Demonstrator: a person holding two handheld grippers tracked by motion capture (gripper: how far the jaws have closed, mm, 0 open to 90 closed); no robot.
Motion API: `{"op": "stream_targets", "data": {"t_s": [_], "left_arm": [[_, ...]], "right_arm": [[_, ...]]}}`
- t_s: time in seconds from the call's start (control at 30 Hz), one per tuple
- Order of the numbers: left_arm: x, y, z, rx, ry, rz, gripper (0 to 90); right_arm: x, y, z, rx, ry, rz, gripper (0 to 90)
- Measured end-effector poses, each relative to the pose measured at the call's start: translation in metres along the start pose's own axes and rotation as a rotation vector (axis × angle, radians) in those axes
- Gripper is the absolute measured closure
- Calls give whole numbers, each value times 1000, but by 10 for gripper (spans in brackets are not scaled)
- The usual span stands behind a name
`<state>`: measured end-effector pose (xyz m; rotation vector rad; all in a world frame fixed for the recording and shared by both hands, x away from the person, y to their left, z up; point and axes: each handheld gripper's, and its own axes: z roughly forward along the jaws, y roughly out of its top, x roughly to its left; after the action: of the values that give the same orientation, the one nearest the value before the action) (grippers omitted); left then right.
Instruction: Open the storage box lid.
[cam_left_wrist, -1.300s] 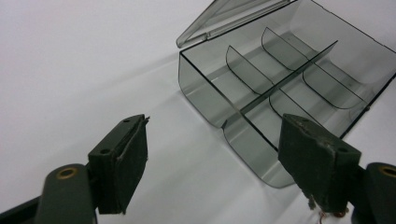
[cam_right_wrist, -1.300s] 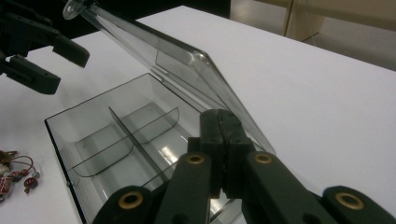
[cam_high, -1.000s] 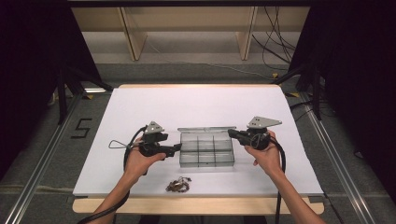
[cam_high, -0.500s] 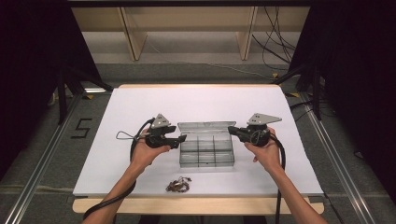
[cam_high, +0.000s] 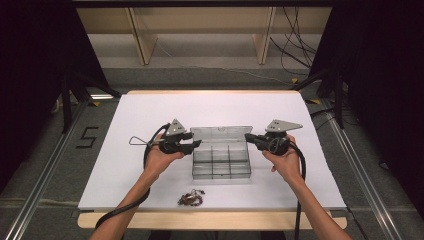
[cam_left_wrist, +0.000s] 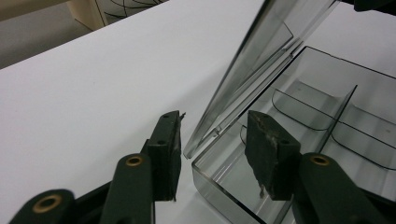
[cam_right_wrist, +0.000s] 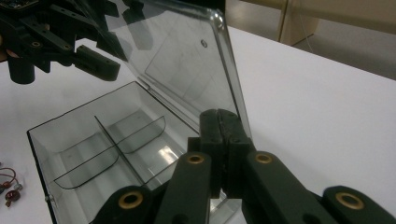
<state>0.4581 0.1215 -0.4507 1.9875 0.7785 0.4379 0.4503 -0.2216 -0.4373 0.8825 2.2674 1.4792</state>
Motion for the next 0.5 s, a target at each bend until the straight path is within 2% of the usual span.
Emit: {"op": "stream_targets", "data": {"t_s": [0.07,0.17,0.2,0.27,0.3,0.37,0.4,0.47,0.5], "left_arm": [[1,0,2,-9,-7,-3,566],[4,0,4,-4,-9,12,577],[4,1,6,-20,-5,-11,581],[5,1,7,-24,-21,-17,584],[6,2,7,-23,-21,-25,586],[7,2,7,-31,-13,-34,593],[8,2,7,-27,-15,-24,597],[9,3,7,-26,-19,-29,597],[10,3,7,-24,-18,-26,601]], "right_arm": [[2,-1,0,6,-23,19,900],[1,-1,0,20,-17,13,900],[1,-1,1,13,-17,19,900],[1,-1,1,19,-13,17,900],[0,-1,2,6,-3,18,900],[-4,-1,2,2,-24,-23,900],[-1,-1,2,14,-21,18,900],[-3,-2,3,9,-14,12,900],[-5,-2,3,3,-32,-5,900]]}}
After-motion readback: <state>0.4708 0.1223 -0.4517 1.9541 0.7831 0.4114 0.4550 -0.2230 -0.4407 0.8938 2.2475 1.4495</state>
